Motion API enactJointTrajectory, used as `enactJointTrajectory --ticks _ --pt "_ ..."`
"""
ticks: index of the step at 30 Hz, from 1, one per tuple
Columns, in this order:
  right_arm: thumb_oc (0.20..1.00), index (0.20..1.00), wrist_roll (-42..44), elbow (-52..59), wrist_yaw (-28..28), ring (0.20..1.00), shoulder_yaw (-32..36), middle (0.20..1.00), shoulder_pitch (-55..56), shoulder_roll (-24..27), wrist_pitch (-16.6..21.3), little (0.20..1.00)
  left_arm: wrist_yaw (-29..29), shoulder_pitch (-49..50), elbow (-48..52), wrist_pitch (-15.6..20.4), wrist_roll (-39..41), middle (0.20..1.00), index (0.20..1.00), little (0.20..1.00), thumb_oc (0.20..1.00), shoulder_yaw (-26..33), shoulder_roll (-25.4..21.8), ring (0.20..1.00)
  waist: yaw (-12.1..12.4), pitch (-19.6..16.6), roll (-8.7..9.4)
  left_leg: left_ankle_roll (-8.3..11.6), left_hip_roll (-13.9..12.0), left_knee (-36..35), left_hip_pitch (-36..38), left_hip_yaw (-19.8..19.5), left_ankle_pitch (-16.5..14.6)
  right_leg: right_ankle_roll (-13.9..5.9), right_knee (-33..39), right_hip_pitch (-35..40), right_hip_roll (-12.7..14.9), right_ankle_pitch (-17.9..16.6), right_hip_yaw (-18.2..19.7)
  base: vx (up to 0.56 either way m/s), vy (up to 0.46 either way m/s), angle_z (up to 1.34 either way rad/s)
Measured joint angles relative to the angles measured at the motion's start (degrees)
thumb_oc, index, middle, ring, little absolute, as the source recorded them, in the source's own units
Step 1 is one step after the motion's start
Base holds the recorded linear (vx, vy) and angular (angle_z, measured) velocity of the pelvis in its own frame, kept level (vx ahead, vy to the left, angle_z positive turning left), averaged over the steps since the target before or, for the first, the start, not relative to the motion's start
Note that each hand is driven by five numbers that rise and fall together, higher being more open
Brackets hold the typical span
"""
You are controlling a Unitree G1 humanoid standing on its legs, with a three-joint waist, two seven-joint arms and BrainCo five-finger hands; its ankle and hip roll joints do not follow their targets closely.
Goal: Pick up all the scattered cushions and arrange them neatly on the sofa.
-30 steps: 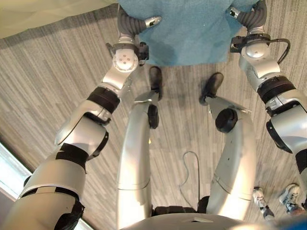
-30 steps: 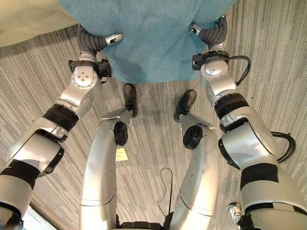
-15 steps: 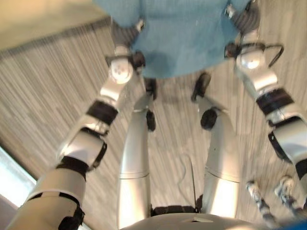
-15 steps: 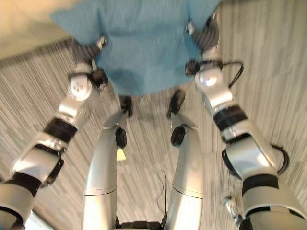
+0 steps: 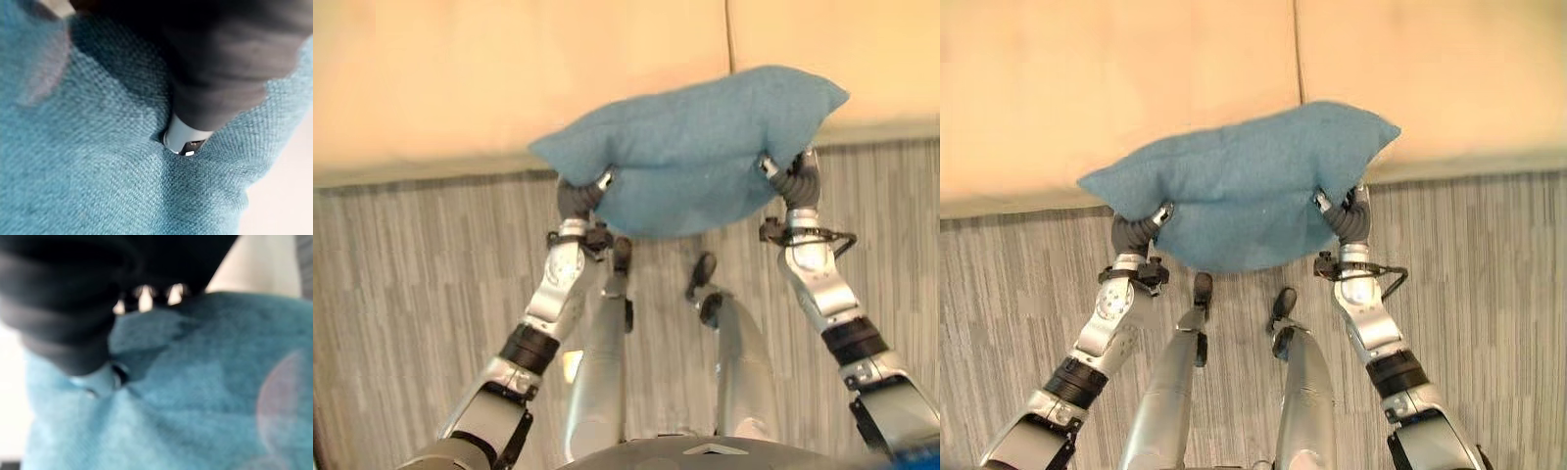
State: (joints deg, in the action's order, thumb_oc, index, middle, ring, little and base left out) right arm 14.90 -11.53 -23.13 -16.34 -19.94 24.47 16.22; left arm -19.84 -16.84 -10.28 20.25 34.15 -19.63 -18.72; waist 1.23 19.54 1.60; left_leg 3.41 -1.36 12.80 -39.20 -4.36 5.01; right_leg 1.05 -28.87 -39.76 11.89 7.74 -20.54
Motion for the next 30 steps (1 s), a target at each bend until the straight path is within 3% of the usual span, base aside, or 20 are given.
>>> enactJointTrajectory --ticks 4,6,8,9,10,12,13,14,15,18,21,23,24,25,26,27,28,29,30 --pt "0.200 0.200 -1.5 2.6 2.4 0.200 0.1 0.200 7.4 -0.8 -0.1 0.200 3.6 9.7 2.4 -0.1 0.0 0.200 0.200 0.200 0.200 0.2 -0.2 0.200 2.2 -0.4 -0.59 1.00 -0.7 -6.4 12.5 -4.5 0.9 -0.66 6.5 15.8 -1.8 0.7 -5.9 0.15 -0.068 0.58" --pt "0.200 0.200 -2.5 3.3 3.8 0.200 0.2 0.200 9.8 -1.0 -0.1 0.200 4.8 13.6 2.8 -0.2 0.0 0.200 0.200 0.200 0.200 0.0 -0.6 0.200 3.5 -3.0 -1.04 1.09 -0.5 -7.7 16.2 -6.8 1.0 -1.34 9.4 22.5 -2.1 1.5 -9.3 0.11 0.006 0.81" --pt "0.200 0.200 -2.8 3.4 4.4 0.200 0.5 0.200 10.1 -1.2 -0.2 0.200 5.0 14.5 2.9 -0.5 0.0 0.200 0.200 0.200 0.200 0.1 -0.4 0.200 4.3 -5.2 -1.81 0.64 -0.8 -9.2 18.3 -6.3 0.1 -1.72 11.1 26.5 -1.9 1.8 -12.1 0.11 0.120 0.69" --pt "0.200 0.200 -2.8 3.6 4.5 0.200 0.5 0.200 9.9 -1.2 -0.2 0.200 5.0 14.5 3.0 -0.5 0.0 0.200 0.200 0.200 0.200 0.3 -0.4 0.200 4.3 -5.8 -2.13 0.17 -1.7 -9.1 18.2 -3.5 -0.5 -1.76 11.7 27.5 -1.8 1.8 -13.0 0.11 0.137 0.88" --pt "0.200 0.200 -2.8 3.6 4.8 0.200 0.7 0.200 9.9 -0.9 -0.3 0.200 5.6 14.1 3.0 -0.9 -0.2 0.200 0.200 0.200 0.200 0.8 -0.5 0.200 3.9 -6.2 -2.17 -0.59 -4.2 -7.7 18.6 6.3 -3.0 -2.13 13.5 30.4 -1.0 1.3 -15.9 0.08 0.099 0.78" --pt "0.200 0.200 -2.8 3.8 5.1 0.200 0.9 0.200 10.3 -0.5 -0.3 0.200 5.8 14.2 3.2 -0.9 -0.5 0.200 0.200 0.200 0.200 1.0 0.1 0.200 3.1 -6.8 -2.45 -2.17 -6.1 -6.6 19.4 13.8 -3.8 -2.44 14.1 32.8 -0.2 1.2 -17.6 0.13 0.198 0.83" --pt "0.200 0.200 -2.8 3.9 5.6 0.200 1.3 0.200 11.4 -0.6 -1.0 0.200 6.3 14.8 3.1 -1.2 -1.0 0.200 0.200 0.200 0.200 1.1 0.6 0.200 1.8 -8.1 -2.07 -3.35 -8.9 -5.0 21.3 25.7 -4.4 -4.04 15.7 36.7 1.2 0.8 -20.5 0.16 0.244 0.85" --pt "0.200 0.200 -2.8 4.0 5.9 0.200 1.4 0.200 12.0 -0.6 -1.1 0.200 6.5 15.8 3.2 -1.1 -1.6 0.200 0.200 0.200 0.200 1.1 1.0 0.200 1.3 -9.9 -2.23 -3.36 -9.2 -5.2 22.4 28.5 -2.1 -4.66 16.1 37.4 1.5 0.5 -20.3 0.18 0.238 0.79" --pt "0.200 0.200 -2.8 4.1 6.3 0.200 1.7 0.200 12.6 -1.3 -1.2 0.200 6.9 16.5 3.2 -1.2 -1.7 0.200 0.200 0.200 0.200 1.1 0.8 0.200 1.1 -11.0 -1.56 -4.39 -8.1 -5.7 23.1 28.3 -0.6 -5.18 16.8 38.2 2.1 0.1 -19.8 0.23 0.311 0.27" --pt "0.200 0.200 -2.8 4.2 8.0 0.200 1.2 0.200 13.7 -3.3 -2.2 0.200 7.8 19.2 3.2 -2.1 -1.7 0.200 0.200 0.200 0.200 2.2 -0.4 0.200 1.6 -13.7 2.29 -5.77 -3.7 -8.0 26.5 28.4 -1.4 -6.21 21.9 42.1 4.3 -3.9 -19.5 0.18 0.307 0.18" --pt "0.200 0.200 -2.8 4.0 9.1 0.200 1.4 0.200 13.8 -4.1 -2.6 0.200 8.4 19.2 3.2 -2.9 -1.7 0.200 0.200 0.200 0.200 2.8 -1.6 0.200 2.2 -14.5 3.56 -7.08 -1.2 -8.7 27.2 27.4 -2.5 -6.30 20.7 42.4 6.3 -5.9 -18.2 0.14 0.297 0.25" --pt "0.200 0.200 -3.0 3.7 9.6 0.200 1.5 0.200 14.5 -4.1 -3.5 0.200 8.6 19.3 3.2 -3.9 -2.3 0.200 0.200 0.200 0.200 2.7 -2.4 0.200 1.8 -14.5 3.20 -8.54 0.0 -9.3 29.1 26.2 -3.5 -6.84 14.2 41.8 8.9 -6.7 -14.7 0.07 0.226 0.50" --pt "0.200 0.200 -3.7 3.8 9.8 0.200 1.7 0.200 15.9 -4.1 -3.5 0.200 8.7 18.8 3.0 -3.9 -2.4 0.200 0.200 0.200 0.200 2.5 -2.3 0.200 0.7 -14.3 2.79 -9.58 1.0 -10.6 30.3 22.9 -3.7 -6.82 8.8 40.5 9.1 -5.6 -7.9 0.20 0.192 0.85" --pt "0.200 0.200 -3.9 3.9 9.7 0.200 1.8 0.200 16.7 -4.1 -3.5 0.200 8.7 18.3 2.7 -3.9 -2.4 0.200 0.200 0.200 0.200 2.2 -2.5 0.200 -0.4 -14.2 2.56 -9.85 1.2 -10.7 30.3 21.6 -3.5 -7.45 7.6 39.9 7.2 -4.0 -2.1 0.27 0.134 0.99" --pt "0.200 0.200 -3.9 3.9 10.1 0.200 1.8 0.200 17.7 -3.7 -3.5 0.200 8.5 17.8 2.1 -3.7 -3.0 0.200 0.200 0.200 0.200 1.7 -2.0 0.200 -0.6 -14.2 2.53 -10.10 2.3 -12.0 30.7 19.2 -3.7 -9.36 6.8 36.6 3.2 -0.5 6.4 0.34 0.147 1.04" --pt "0.200 0.200 -4.1 4.1 10.9 0.200 2.1 0.200 17.9 -3.1 -3.5 0.200 8.3 16.3 1.1 -3.8 -4.0 0.200 0.200 0.200 0.200 1.7 -1.8 0.200 -2.5 -12.7 1.14 -10.78 1.0 -11.5 30.2 15.4 -3.5 -8.42 5.5 32.2 -8.6 5.1 23.4 0.24 0.076 1.37" --pt "0.200 0.200 -3.9 3.4 10.4 0.200 2.1 0.200 18.3 -3.2 -4.0 0.200 8.4 15.3 0.3 -3.9 -4.7 0.200 0.200 0.200 0.200 1.0 -2.4 0.200 -4.6 -12.0 0.63 -10.84 1.1 -12.5 30.6 12.6 -3.5 -7.58 8.9 28.4 -16.4 6.0 32.5 0.23 0.022 1.25" --pt "0.200 0.200 -3.9 3.7 10.2 0.200 2.2 0.200 17.5 -2.8 -4.3 0.200 8.3 15.3 0.2 -4.0 -5.3 0.200 0.200 0.200 0.200 0.7 -2.1 0.200 -4.8 -11.8 2.26 -10.96 3.5 -13.9 32.0 13.4 -2.9 -5.29 12.1 21.6 -14.5 3.1 27.2 0.32 0.008 1.07" --pt "0.200 0.200 -3.8 3.6 9.8 0.200 2.4 0.200 17.4 -2.9 -4.3 0.200 8.3 15.7 0.2 -4.3 -5.6 0.200 0.200 0.200 0.200 0.2 -2.1 0.200 -4.9 -11.6 2.61 -10.95 4.6 -13.9 32.2 13.0 -3.0 -4.23 12.8 17.7 -12.7 0.3 24.0 0.32 -0.011 0.71"
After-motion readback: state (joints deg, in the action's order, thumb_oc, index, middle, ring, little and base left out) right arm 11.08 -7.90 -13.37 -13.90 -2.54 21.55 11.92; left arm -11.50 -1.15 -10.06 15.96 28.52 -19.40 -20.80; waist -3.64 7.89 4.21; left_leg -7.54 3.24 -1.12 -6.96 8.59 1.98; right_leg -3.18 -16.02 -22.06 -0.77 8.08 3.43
